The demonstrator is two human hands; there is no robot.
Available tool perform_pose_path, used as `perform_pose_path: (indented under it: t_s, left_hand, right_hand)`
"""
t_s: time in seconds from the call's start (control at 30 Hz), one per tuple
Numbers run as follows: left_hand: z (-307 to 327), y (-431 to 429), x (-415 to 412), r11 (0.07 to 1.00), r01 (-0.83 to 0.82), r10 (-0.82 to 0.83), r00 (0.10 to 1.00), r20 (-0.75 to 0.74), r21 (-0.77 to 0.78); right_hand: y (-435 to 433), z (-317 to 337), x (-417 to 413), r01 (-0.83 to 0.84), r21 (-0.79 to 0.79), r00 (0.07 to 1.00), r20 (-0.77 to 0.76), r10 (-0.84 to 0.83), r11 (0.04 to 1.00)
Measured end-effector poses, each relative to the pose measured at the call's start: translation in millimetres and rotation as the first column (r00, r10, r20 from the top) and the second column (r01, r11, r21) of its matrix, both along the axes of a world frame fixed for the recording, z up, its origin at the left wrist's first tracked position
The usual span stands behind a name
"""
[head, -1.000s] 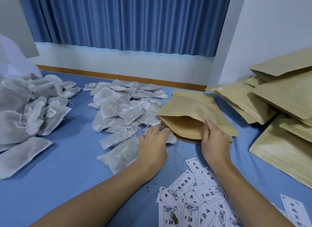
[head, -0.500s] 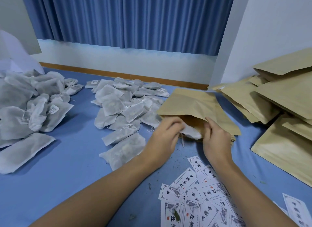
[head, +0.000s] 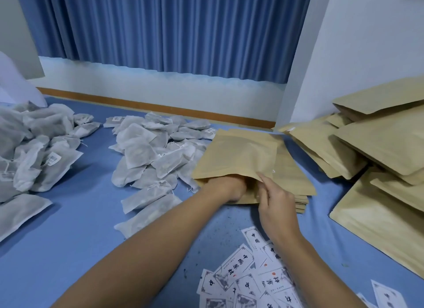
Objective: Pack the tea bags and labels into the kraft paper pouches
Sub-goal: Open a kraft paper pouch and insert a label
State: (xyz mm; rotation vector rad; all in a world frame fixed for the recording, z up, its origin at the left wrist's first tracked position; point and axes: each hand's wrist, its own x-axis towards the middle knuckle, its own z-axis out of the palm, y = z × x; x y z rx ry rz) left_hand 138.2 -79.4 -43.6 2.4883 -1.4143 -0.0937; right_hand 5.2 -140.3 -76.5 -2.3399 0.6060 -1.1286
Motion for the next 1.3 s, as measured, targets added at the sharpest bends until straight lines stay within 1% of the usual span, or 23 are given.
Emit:
perform_pose_path:
  t_s: [0.07, 0.13, 0.17, 0.27, 0.3, 0.37, 0.47, 0.5, 0.57, 0.63, 0.67, 0.7, 0.77, 0.83, 0.93, 0.97, 1.0, 1.07, 1.1, 1.13, 1.17, 1.23, 1.3]
  left_hand:
    - [7, -17, 6, 1.000, -0.005, 0.006, 0.997, -0.072, 0.022]
    - [7, -31, 8, 0.999, -0.027, 0.030, 0.996, -0.090, 0.037]
    - [5, -37, 8, 0.999, -0.035, 0.038, 0.995, -0.096, 0.029]
    - [-6, -44, 2, 0.998, -0.008, 0.001, 0.993, -0.118, -0.057]
    - [-10, -44, 1, 0.994, 0.002, -0.012, 0.996, -0.088, -0.108]
    - [-15, -39, 0, 0.983, 0.047, -0.039, 0.998, 0.046, -0.177]
    - [-26, -15, -5, 0.980, 0.145, -0.111, 0.968, 0.227, -0.138]
    - [-31, -5, -9, 0.971, 0.169, -0.119, 0.956, 0.268, -0.171]
    - [-36, 17, -19, 0.907, 0.243, -0.112, 0.926, 0.360, -0.343]
    - [-36, 35, -28, 0.798, 0.309, -0.052, 0.891, 0.451, -0.518]
    - [-32, 43, -29, 0.735, 0.303, 0.012, 0.889, 0.458, -0.607]
    - [-28, 50, -28, 0.676, 0.248, 0.098, 0.903, 0.419, -0.693]
    - [-20, 61, -23, 0.601, 0.025, 0.275, 0.932, 0.235, -0.799]
    - [-19, 68, -11, 0.570, -0.217, 0.388, 0.921, 0.028, -0.793]
    - [-21, 80, 8, 0.492, -0.450, 0.414, 0.874, -0.254, -0.746]
    - [-21, 83, 14, 0.513, -0.483, 0.405, 0.865, -0.296, -0.710]
    - [-22, 84, 17, 0.586, -0.478, 0.397, 0.873, -0.282, -0.654]
    - [-27, 84, 17, 0.772, -0.392, 0.364, 0.918, -0.156, -0.500]
    - [-30, 82, 14, 0.834, -0.347, 0.340, 0.935, -0.096, -0.429]
    - [-32, 80, 11, 0.866, -0.325, 0.329, 0.943, -0.058, -0.380]
    - [-33, 78, 10, 0.877, -0.326, 0.335, 0.941, -0.037, -0.354]
    - [-32, 78, 10, 0.865, -0.350, 0.374, 0.927, -0.003, -0.359]
    - [-30, 79, 10, 0.805, -0.370, 0.394, 0.918, -0.049, -0.465]
  right_hand:
    - [0, 0, 1, -0.023, -0.008, 1.000, -0.001, 0.023, 1.000]
    - [-2, -1, 1, -0.035, 0.006, 0.999, 0.007, 0.035, 0.999]
    - [-4, -1, 1, -0.029, 0.020, 1.000, 0.012, 0.028, 0.999]
    - [-9, -3, 1, 0.015, 0.062, 1.000, 0.006, -0.016, 0.998]
    - [-9, -4, 2, 0.027, 0.063, 1.000, 0.010, -0.028, 0.998]
    - [-9, -5, 2, 0.054, 0.058, 0.998, 0.025, -0.056, 0.997]
    - [-12, -5, 3, 0.087, 0.061, 0.996, 0.010, -0.088, 0.994]
    - [-13, -5, 3, 0.092, 0.064, 0.996, -0.004, -0.092, 0.994]
    - [-14, -4, 3, 0.099, 0.080, 0.995, -0.005, -0.099, 0.992]
    - [-13, -4, 2, 0.118, 0.082, 0.993, -0.002, -0.118, 0.990]
    - [-13, -3, 1, 0.127, 0.078, 0.992, -0.008, -0.127, 0.989]
    - [-12, -3, 1, 0.132, 0.075, 0.991, -0.011, -0.131, 0.988]
    - [-9, -2, 0, 0.130, 0.086, 0.992, -0.011, -0.129, 0.988]
    - [-8, -2, 0, 0.129, 0.099, 0.992, -0.032, -0.126, 0.987]
    - [-8, -2, 0, 0.148, 0.109, 0.988, -0.050, -0.143, 0.983]
    - [-8, -2, -1, 0.153, 0.113, 0.988, -0.043, -0.149, 0.982]
    - [-7, -1, -1, 0.153, 0.114, 0.988, -0.036, -0.150, 0.982]
    - [-7, -1, -2, 0.151, 0.109, 0.988, -0.027, -0.149, 0.982]
    - [-7, -1, -2, 0.154, 0.107, 0.988, -0.031, -0.151, 0.982]
    - [-7, -1, -1, 0.161, 0.108, 0.987, -0.044, -0.158, 0.981]
    - [-7, -1, -1, 0.172, 0.111, 0.984, -0.063, -0.166, 0.979]
    - [-7, -2, -1, 0.181, 0.120, 0.981, -0.085, -0.171, 0.976]
    - [-8, -3, -1, 0.182, 0.129, 0.982, -0.083, -0.172, 0.975]
